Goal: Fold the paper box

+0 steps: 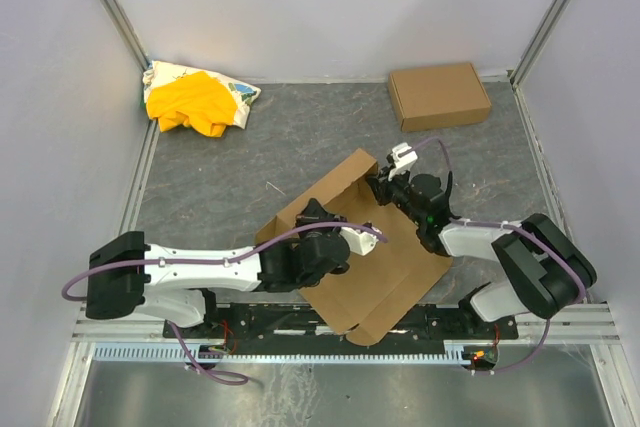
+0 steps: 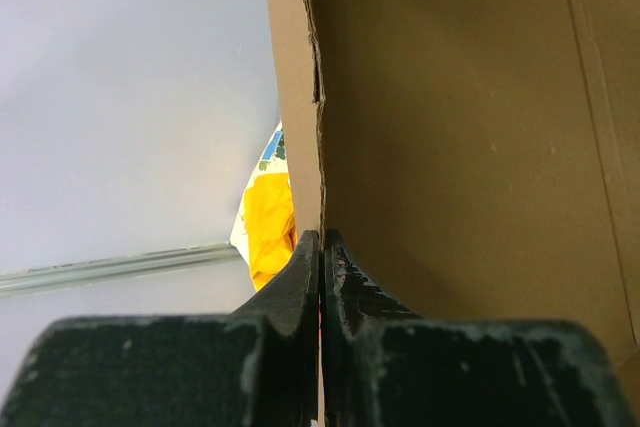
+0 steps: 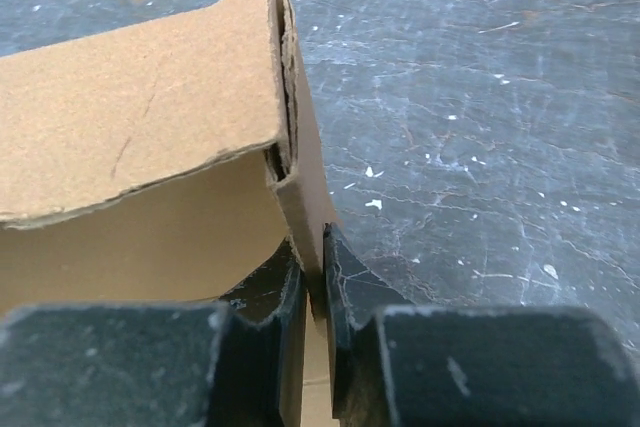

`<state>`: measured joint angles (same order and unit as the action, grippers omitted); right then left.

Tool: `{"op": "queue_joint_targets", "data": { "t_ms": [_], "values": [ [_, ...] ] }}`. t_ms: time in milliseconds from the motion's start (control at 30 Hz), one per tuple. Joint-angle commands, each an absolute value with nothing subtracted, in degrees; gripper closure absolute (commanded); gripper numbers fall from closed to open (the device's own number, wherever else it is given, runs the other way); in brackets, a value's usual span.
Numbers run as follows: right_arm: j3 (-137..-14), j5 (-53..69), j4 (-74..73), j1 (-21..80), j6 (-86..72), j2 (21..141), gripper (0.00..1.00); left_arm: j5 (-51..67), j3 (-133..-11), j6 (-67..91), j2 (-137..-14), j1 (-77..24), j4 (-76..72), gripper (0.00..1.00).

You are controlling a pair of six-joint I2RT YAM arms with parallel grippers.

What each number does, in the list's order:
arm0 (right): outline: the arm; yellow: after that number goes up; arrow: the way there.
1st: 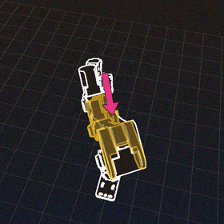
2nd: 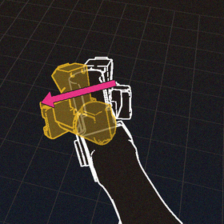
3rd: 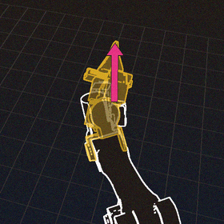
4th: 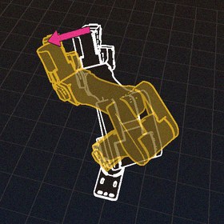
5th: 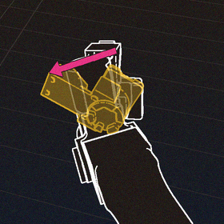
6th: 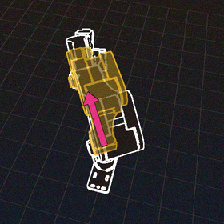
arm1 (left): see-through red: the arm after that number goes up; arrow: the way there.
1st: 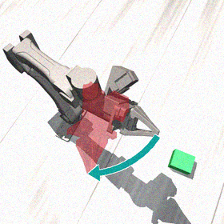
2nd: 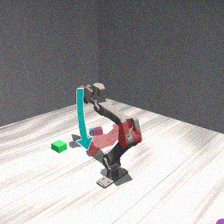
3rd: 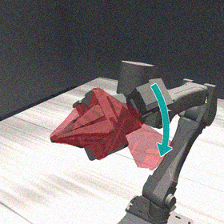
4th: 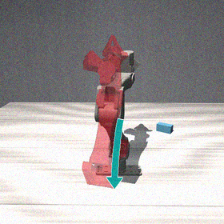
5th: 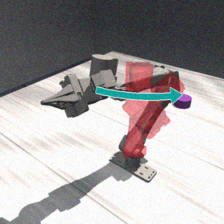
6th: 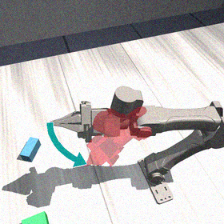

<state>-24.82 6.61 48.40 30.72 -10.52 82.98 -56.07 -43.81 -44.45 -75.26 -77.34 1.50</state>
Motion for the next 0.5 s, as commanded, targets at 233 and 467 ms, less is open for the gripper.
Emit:
{"op": "queue_joint_targets", "data": {
  "t_ms": [233, 467],
  "values": [
    [-21.9, -10.3, 44.9, 38.5, -8.3, 82.9, 0.74, -51.3, -45.0, -40.5, -76.8, -79.0, 2.3, 0.97],
    [-22.6, -4.9, 44.1, 38.5, -9.0, 84.5, 0.57, -51.7, -44.8, -40.4, -75.4, -79.0, 2.6, 0.97]
  ]
}}
